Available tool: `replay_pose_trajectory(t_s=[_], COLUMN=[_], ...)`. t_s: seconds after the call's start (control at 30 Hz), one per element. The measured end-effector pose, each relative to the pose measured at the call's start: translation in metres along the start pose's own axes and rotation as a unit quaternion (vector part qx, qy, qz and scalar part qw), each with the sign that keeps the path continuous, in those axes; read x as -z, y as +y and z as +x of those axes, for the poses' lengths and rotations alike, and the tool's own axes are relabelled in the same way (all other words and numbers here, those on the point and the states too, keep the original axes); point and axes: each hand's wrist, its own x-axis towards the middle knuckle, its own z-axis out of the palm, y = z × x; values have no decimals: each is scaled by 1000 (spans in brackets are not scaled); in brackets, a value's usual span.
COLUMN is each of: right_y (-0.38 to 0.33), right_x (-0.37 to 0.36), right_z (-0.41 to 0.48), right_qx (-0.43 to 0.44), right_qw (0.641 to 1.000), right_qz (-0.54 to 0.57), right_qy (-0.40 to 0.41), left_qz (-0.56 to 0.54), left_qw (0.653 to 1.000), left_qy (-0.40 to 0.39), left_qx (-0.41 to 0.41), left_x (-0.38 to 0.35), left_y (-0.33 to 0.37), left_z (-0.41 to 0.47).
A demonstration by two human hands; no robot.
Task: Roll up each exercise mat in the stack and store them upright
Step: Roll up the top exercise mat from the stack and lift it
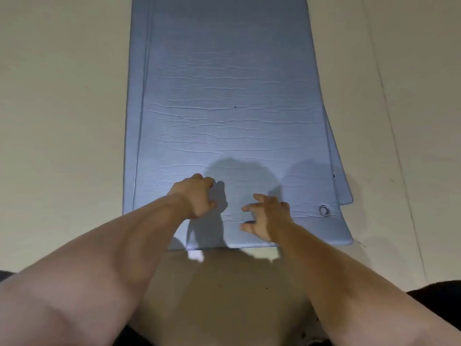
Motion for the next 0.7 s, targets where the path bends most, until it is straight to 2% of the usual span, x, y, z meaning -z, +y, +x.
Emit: replay_pose_trajectory(t_s=[0.1,0.2,0.27,0.33,0.43,0.57,0.63,0.7], right_y=[15,18,24,33,36,34,32,27], right_x=[-19,-42,-46,-43,-29,-5,6,14], right_z=[-4,-3,3,4,2,12,19,24], right_qx=[5,17,31,47,49,15,-30,-81], right_qw=[996,972,979,992,995,1000,999,993], right_qz=[-90,-231,-190,-103,-79,-21,-11,-28], right_qy=[16,35,66,52,17,13,35,79], left_qz=[80,47,51,19,-26,100,112,66], left_qw=[995,998,996,996,995,975,975,987], left_qy=[-2,-39,-71,-84,-87,-161,-118,-48], left_qx=[-50,-24,-4,-9,-50,-118,-148,-141], left_x=[-15,-34,-40,-39,-28,-32,-39,-33], left_y=[-9,-27,-37,-39,-27,-4,2,1], left_z=[0,-2,-2,-1,0,-12,-11,-8])
